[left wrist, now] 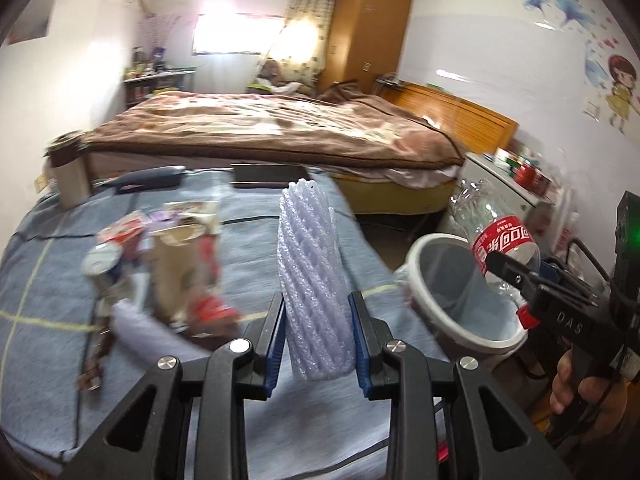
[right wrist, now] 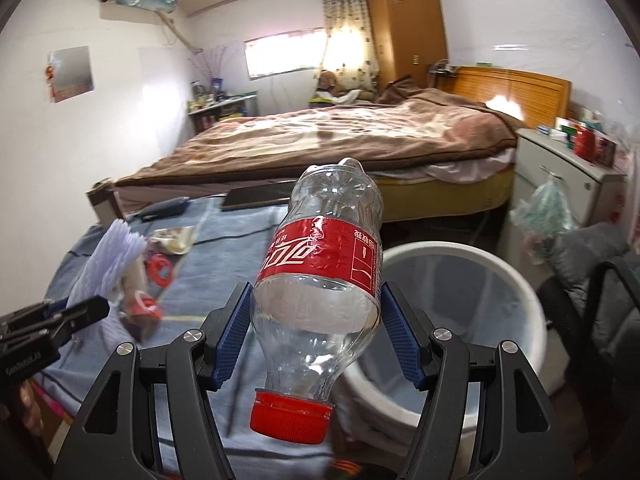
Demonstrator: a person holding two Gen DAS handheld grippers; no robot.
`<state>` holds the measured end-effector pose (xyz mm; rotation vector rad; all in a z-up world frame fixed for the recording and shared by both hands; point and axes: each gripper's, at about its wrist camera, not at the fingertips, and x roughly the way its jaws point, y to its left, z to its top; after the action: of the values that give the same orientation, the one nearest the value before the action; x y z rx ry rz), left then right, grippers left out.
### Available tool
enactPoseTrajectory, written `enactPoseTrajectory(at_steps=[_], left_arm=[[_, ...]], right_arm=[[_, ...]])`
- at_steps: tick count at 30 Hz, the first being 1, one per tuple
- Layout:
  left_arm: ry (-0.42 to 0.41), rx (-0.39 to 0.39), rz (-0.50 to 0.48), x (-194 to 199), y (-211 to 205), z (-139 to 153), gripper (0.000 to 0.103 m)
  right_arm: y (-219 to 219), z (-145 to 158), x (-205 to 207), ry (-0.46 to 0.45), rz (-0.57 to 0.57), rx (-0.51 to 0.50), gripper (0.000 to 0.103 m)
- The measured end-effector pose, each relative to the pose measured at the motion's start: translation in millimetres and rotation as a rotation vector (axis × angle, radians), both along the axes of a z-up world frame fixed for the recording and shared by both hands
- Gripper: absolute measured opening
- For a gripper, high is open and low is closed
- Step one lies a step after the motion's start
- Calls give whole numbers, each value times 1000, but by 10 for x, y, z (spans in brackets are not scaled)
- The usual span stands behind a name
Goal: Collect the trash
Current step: 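Lift the bottle with the right gripper and carry it over the bin, then open the right gripper to drop the bottle while the left drops the foam net into the bin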
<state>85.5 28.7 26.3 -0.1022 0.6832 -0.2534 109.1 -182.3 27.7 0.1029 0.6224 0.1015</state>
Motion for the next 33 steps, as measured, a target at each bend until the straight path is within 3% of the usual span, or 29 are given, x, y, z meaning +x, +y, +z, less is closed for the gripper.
enactPoseTrajectory(at_steps=[15, 21, 26, 30, 33], left_arm=[[71, 0, -225, 402, -1091, -135, 31], [123, 19, -307, 564, -1474, -210, 31], [147, -4, -344, 624, -1634, -238, 32], [186, 23, -356, 691, -1778, -331, 32], [213, 24, -344, 729, -1810, -394, 53]], right_arm=[[-617, -187, 69, 72, -141, -30, 66], [-763, -340, 91, 142, -142, -35, 66], [-880, -418, 105, 192, -154, -51, 66], [-947, -466, 149, 235, -148, -44, 66], [-968, -493, 163, 250, -154, -60, 66]])
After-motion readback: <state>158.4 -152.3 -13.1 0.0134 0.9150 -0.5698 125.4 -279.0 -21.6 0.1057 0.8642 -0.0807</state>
